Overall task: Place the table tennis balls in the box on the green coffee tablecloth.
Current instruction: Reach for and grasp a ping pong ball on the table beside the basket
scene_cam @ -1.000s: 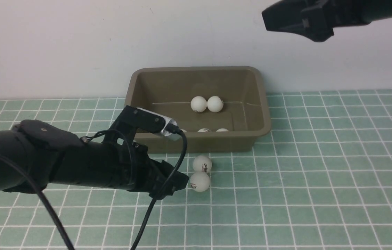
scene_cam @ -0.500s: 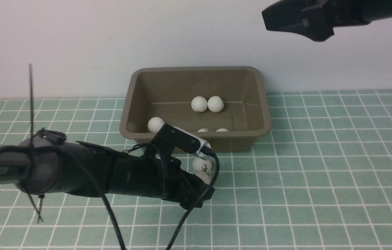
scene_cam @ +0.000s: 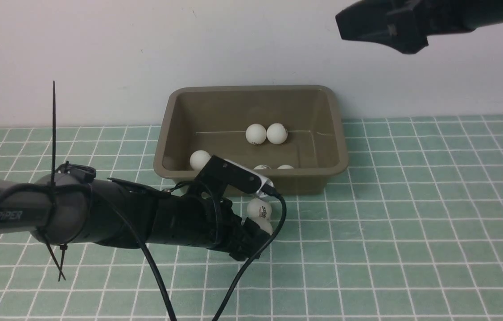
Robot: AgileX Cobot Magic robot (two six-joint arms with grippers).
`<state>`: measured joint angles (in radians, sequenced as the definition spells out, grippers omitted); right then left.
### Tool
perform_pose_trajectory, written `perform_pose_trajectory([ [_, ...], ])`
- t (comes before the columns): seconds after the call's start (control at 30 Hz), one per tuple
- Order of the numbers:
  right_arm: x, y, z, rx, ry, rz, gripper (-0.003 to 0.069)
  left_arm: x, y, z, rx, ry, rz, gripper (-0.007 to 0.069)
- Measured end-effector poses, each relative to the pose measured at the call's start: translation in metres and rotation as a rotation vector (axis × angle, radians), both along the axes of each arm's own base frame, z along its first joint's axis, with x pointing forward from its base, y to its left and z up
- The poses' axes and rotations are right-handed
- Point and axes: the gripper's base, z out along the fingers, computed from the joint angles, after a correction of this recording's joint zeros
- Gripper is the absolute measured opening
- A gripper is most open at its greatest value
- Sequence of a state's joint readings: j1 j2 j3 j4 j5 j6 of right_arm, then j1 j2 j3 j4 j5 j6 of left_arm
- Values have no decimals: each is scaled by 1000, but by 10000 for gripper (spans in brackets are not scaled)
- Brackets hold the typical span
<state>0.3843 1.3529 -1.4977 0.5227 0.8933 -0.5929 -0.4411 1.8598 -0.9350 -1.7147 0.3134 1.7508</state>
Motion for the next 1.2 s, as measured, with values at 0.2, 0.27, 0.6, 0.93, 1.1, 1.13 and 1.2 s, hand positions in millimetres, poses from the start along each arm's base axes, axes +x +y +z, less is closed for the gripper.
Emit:
perform_pose_trajectory([
  [0.2, 0, 0, 0, 0, 0, 0, 430, 6, -1, 6, 6, -28, 17, 457],
  [0.27, 0, 0, 0, 0, 0, 0, 430, 7, 0, 5, 16, -30, 25, 457],
  [0.6, 0, 0, 0, -1, -1, 1, 430, 7, -2, -18, 29, 33, 14, 457],
  [0.93, 0, 0, 0, -2, -2, 1, 430, 7, -3, -28, 27, 60, 4, 346],
  [1.1, 0, 0, 0, -9, -5, 0, 430, -7, -10, 5, -127, 57, -62, 346],
  [1.13, 0, -1, 0, -12, -6, -1, 430, -10, -11, 11, -153, 64, -73, 346],
  [1.2, 0, -1, 0, -16, -8, -2, 430, -14, -13, 20, -189, 64, -101, 346],
])
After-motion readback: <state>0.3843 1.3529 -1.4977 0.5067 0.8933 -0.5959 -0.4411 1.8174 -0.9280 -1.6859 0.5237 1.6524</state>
